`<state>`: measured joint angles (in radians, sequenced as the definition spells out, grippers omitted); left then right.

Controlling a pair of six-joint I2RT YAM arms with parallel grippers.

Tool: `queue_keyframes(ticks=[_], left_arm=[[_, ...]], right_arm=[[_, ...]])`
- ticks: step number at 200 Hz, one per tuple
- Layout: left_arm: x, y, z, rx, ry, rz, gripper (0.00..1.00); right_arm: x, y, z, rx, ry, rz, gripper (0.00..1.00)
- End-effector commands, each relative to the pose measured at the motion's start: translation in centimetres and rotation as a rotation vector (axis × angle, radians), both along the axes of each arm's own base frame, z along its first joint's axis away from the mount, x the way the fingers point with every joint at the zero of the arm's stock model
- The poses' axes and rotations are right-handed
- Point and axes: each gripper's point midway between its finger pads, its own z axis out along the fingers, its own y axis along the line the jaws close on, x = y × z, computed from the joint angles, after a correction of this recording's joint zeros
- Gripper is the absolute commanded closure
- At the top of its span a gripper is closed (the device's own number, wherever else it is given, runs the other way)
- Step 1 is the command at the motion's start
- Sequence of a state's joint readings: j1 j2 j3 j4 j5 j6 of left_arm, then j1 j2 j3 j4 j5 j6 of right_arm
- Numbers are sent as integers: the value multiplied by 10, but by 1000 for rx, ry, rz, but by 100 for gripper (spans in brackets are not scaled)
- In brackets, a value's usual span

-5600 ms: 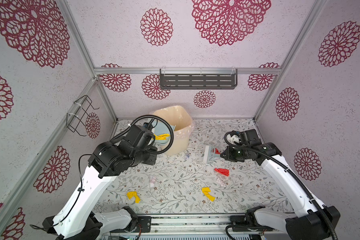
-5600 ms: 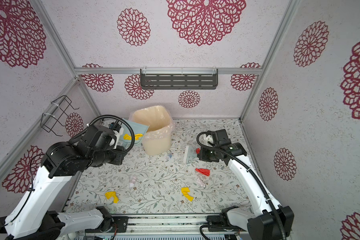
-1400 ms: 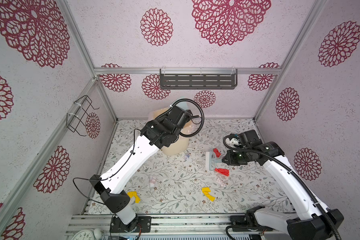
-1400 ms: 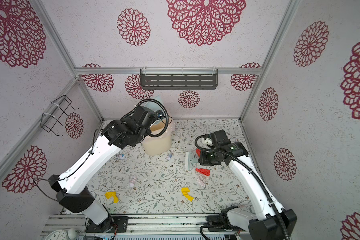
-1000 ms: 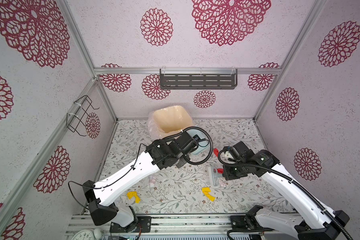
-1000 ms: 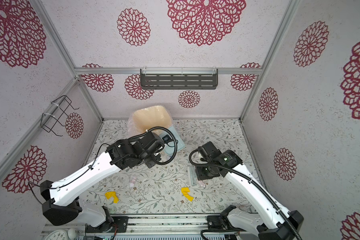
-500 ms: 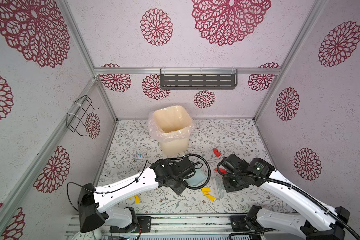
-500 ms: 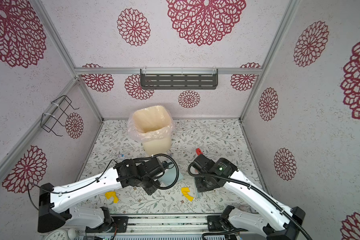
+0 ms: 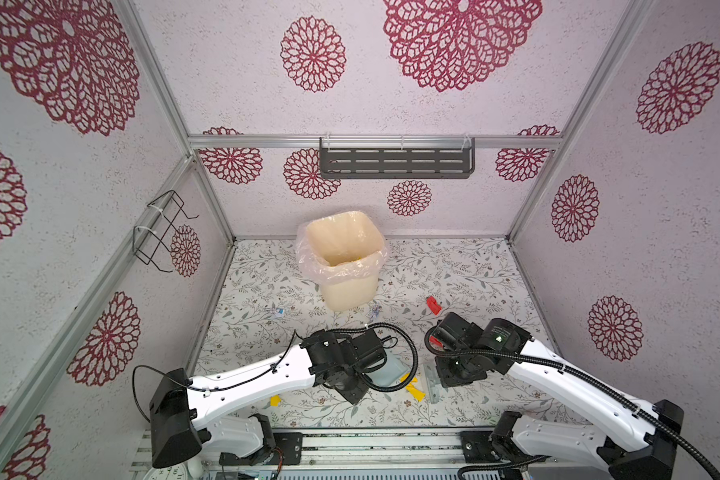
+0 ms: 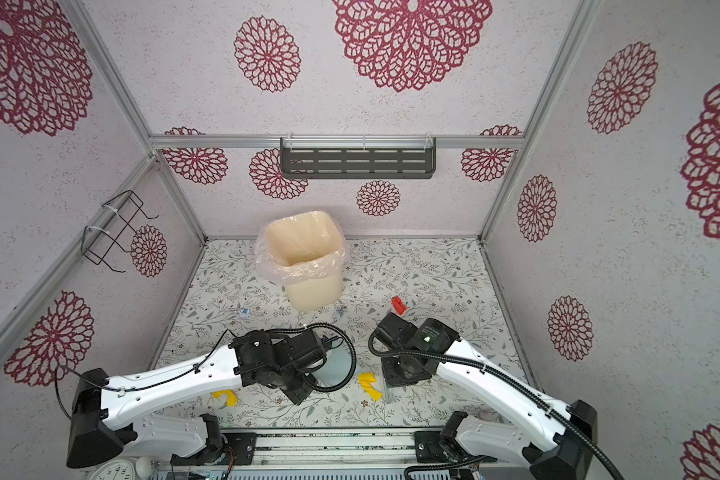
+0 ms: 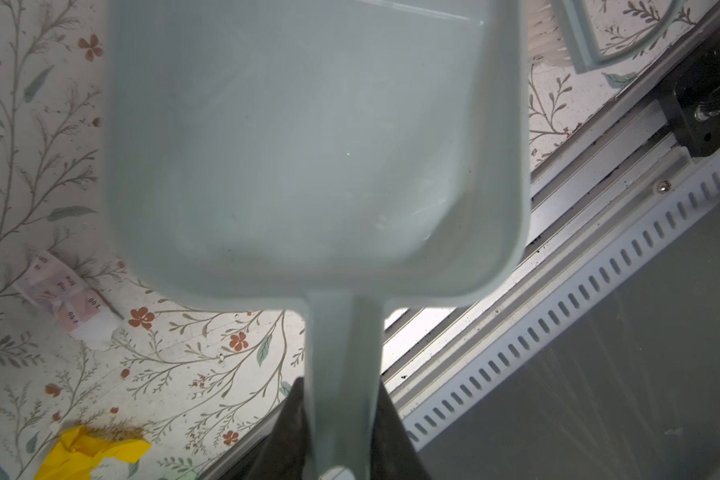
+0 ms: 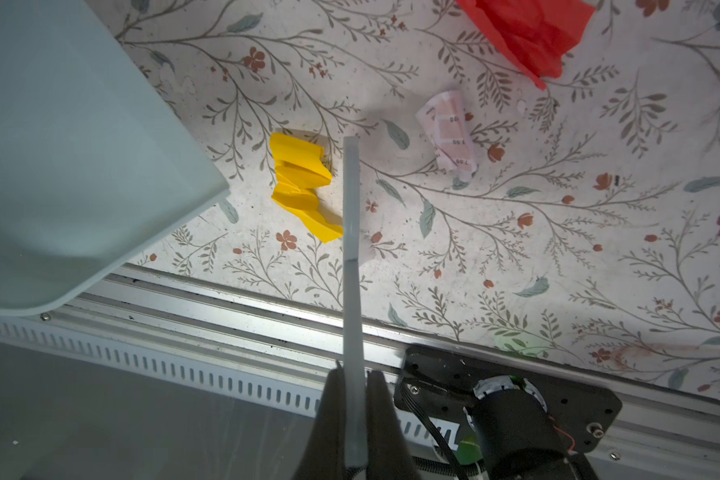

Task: Sweep away the paper scraps from the table
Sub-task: 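Lower the dustpan beside the yellow scrap with the left while the right approaches it, then push the yellow scrap into the dustpan with the right gripper fingers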

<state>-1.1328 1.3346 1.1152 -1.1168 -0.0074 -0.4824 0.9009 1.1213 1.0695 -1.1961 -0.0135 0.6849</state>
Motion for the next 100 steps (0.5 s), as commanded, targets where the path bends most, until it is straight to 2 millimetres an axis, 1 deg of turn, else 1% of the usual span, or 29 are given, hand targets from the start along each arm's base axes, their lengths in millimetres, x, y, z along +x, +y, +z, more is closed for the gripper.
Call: queue_keyframes(ticks=[1, 26, 60, 100], left_arm=[[-8, 0, 1, -9, 22, 24, 100], [-16, 5, -1, -2, 44, 41, 100], [-30, 11, -13, 29, 86, 47, 100], [-36, 5, -30, 58, 102, -4, 100]], right_arm=[[9, 17, 6, 60, -26, -21, 100], [15, 24, 11, 77, -44, -14, 100], [23, 11, 17, -17, -83, 21, 100], [36, 9, 20, -57, -97, 59, 100]])
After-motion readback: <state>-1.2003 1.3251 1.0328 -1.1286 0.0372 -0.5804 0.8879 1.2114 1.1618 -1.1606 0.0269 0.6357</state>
